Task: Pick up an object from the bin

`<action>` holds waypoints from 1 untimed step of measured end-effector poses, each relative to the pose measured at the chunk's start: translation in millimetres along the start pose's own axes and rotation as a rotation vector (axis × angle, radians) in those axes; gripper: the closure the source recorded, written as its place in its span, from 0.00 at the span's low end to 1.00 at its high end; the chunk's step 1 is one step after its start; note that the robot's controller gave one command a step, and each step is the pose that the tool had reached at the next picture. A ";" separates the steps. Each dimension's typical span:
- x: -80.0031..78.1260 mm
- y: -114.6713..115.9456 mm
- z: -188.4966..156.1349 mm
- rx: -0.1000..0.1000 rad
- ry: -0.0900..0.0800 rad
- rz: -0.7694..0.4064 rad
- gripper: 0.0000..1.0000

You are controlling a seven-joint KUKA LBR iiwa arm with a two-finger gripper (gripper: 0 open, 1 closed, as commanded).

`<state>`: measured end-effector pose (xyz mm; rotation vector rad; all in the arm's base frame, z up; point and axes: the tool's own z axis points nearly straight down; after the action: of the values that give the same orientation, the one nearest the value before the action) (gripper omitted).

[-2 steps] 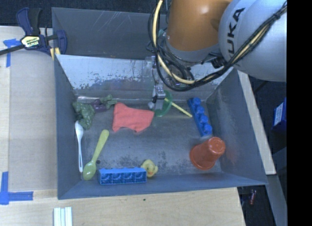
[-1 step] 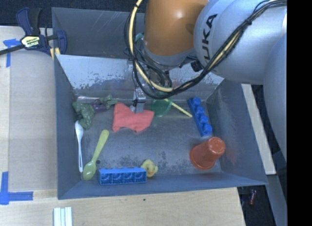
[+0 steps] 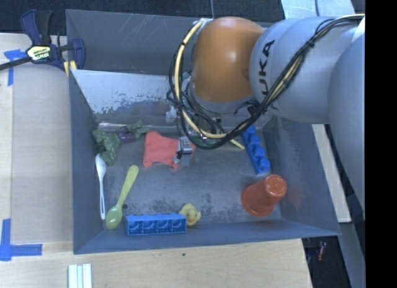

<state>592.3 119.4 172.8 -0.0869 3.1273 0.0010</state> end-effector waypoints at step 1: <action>-10.5 -16.8 74.0 -0.003 -0.010 0.011 0.00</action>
Offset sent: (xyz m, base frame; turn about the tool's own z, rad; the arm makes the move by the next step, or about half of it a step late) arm 0.0257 -0.0754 -0.1011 0.1564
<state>604.7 103.3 98.9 -0.0691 3.1178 0.0061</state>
